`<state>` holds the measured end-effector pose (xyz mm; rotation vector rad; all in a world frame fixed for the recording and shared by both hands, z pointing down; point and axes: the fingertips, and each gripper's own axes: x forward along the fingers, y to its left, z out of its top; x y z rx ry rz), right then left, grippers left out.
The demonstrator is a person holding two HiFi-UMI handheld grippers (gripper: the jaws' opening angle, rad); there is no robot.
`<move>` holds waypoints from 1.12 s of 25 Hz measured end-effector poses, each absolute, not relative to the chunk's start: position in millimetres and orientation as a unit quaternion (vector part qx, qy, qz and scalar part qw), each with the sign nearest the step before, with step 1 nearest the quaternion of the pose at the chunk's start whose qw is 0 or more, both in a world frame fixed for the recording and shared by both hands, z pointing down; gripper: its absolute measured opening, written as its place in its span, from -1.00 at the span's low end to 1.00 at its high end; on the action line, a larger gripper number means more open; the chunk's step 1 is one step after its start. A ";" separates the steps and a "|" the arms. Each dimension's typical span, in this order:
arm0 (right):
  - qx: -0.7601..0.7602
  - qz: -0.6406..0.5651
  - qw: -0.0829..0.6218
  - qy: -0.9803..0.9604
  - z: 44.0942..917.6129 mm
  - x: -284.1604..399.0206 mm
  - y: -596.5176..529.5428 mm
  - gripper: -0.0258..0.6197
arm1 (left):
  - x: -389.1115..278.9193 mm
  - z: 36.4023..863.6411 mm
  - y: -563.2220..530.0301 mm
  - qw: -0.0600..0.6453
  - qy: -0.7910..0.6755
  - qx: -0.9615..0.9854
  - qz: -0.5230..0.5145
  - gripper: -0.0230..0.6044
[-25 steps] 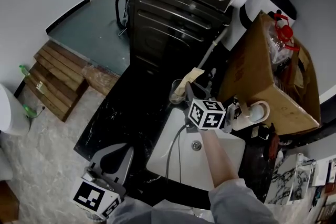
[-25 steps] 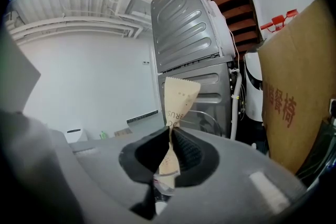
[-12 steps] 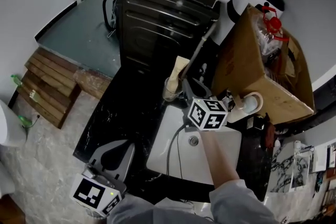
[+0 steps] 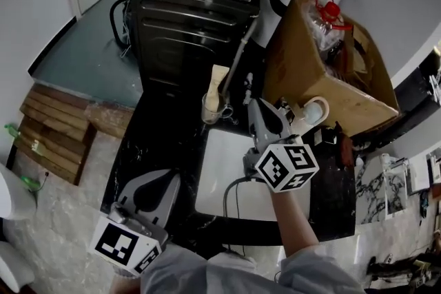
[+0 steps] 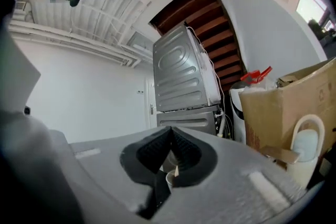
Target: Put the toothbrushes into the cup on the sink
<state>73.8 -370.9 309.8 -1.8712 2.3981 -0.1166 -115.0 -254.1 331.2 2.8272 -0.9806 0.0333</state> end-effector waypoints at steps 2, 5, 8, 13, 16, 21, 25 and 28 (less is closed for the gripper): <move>-0.622 -0.029 0.062 0.780 298.8 71.8 -349.1 -0.92 | -114.5 326.6 -250.6 0.068 -0.312 0.948 0.007 -0.91; -0.637 -0.015 0.072 0.767 287.6 68.0 -315.6 -0.92 | -115.1 321.5 -243.3 0.060 -0.291 0.955 0.003 -0.91; -0.654 -0.007 0.080 0.752 280.3 63.1 -281.3 -0.92 | -117.0 318.9 -234.3 0.055 -0.270 0.961 0.001 -0.91; -0.678 0.009 0.078 0.731 279.0 51.1 -232.7 -0.92 | -119.4 319.3 -218.6 0.052 -0.243 0.969 -0.003 -0.91; -0.692 0.013 0.075 0.718 280.4 44.7 -209.4 -0.92 | -119.8 318.7 -209.0 0.051 -0.230 0.972 -0.004 -0.91; -0.701 0.005 0.082 0.708 285.7 39.8 -181.8 -0.92 | -117.5 322.5 -192.7 0.055 -0.216 0.975 -0.005 -0.91; -0.705 -0.001 0.084 0.705 288.8 37.9 -162.1 -0.92 | -114.7 322.7 -180.0 0.056 -0.211 0.976 -0.007 -0.91; -0.703 -0.005 0.083 0.706 289.0 37.0 -148.4 -0.92 | -110.6 319.6 -168.0 0.055 -0.208 0.977 -0.006 -0.91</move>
